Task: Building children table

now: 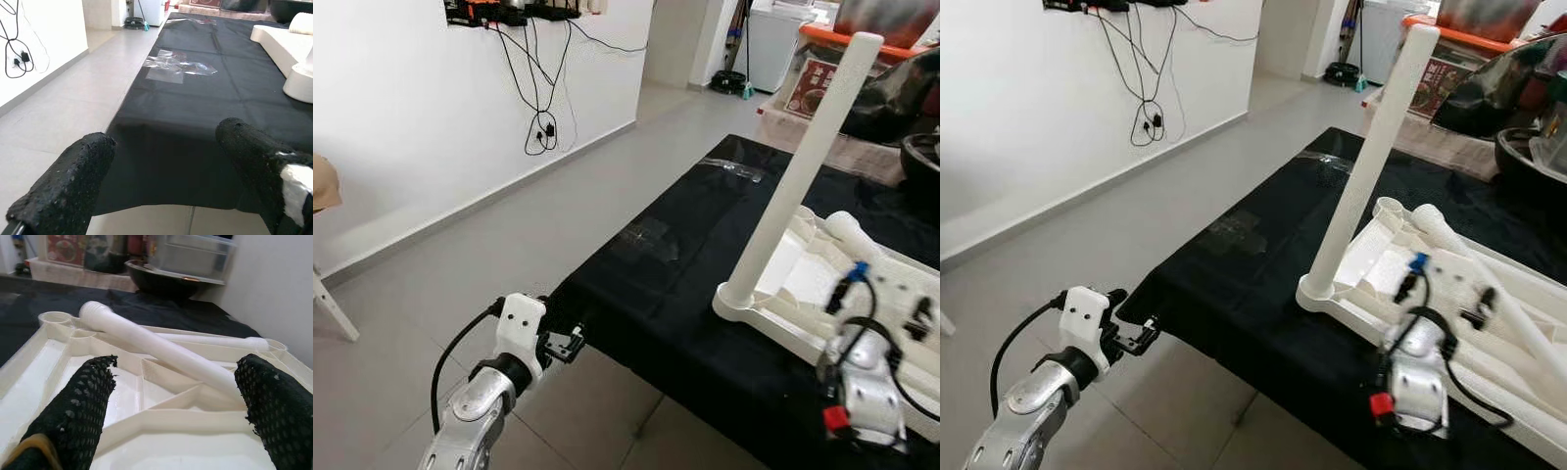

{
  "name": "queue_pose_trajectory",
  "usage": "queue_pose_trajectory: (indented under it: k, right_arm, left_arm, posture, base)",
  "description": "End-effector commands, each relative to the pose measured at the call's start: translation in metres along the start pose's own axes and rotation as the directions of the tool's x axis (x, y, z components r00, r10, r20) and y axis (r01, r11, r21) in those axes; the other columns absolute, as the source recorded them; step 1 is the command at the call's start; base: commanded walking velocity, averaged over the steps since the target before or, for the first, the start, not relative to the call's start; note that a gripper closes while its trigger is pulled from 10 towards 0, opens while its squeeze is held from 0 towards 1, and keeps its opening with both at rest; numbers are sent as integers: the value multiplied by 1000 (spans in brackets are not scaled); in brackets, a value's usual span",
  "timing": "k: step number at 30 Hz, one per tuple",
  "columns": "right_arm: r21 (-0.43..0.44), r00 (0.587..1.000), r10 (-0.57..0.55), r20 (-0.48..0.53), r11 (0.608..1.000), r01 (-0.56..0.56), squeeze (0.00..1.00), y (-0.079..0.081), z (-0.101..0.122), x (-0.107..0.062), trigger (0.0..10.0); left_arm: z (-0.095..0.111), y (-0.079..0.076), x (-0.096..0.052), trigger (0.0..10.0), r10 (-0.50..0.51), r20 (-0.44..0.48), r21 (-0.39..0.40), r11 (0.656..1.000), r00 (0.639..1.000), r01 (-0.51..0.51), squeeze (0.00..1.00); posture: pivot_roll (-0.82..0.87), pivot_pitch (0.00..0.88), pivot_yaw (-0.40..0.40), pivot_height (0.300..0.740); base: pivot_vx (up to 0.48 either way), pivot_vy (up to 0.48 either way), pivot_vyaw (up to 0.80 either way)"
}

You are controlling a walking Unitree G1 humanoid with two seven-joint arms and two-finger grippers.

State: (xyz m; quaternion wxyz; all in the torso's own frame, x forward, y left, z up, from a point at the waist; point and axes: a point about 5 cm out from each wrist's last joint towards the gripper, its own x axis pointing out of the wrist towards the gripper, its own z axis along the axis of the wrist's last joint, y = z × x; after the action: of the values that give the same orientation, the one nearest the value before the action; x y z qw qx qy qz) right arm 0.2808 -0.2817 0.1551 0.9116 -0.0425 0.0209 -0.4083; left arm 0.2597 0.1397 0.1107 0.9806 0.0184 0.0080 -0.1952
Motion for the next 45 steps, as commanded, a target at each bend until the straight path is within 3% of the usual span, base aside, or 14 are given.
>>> queue_pose_trajectory:
  k: [1,12,27,39,45]
  right_arm:
    - [34,998,60,16,998,-61,0,8,2,-5,10000]
    - [58,987,160,11,985,-160,0,30,4,-9,10000]
    - [71,987,159,-2,985,-159,0,27,2,-7,10000]
    - [49,972,232,33,971,-233,0,34,4,-11,10000]
    - [15,939,344,9,939,-344,0,44,-4,-21,10000]
  left_arm:
    - [-3,-3,0,10000,-15,-16,-5,1000,1000,15,0]
    - [-2,-3,-1,10000,-23,-10,-14,1000,1000,23,0]
    - [-3,-3,-2,10000,-19,-13,-28,999,1000,19,0]
    - [-2,1,-1,10000,-10,-9,-30,1000,1000,10,0]
    - [-2,1,-1,10000,-11,-10,-28,1000,1000,10,0]
  posture:
    - [0,0,-121,740]
    - [15,0,-129,740]
    - [7,0,-125,740]
    - [1,0,-123,740]
    - [-3,0,-120,740]
  base:
    - [0,0,0]
    - [0,276,-45]
    - [0,476,-800]
    - [0,477,-800]
    - [0,476,-800]
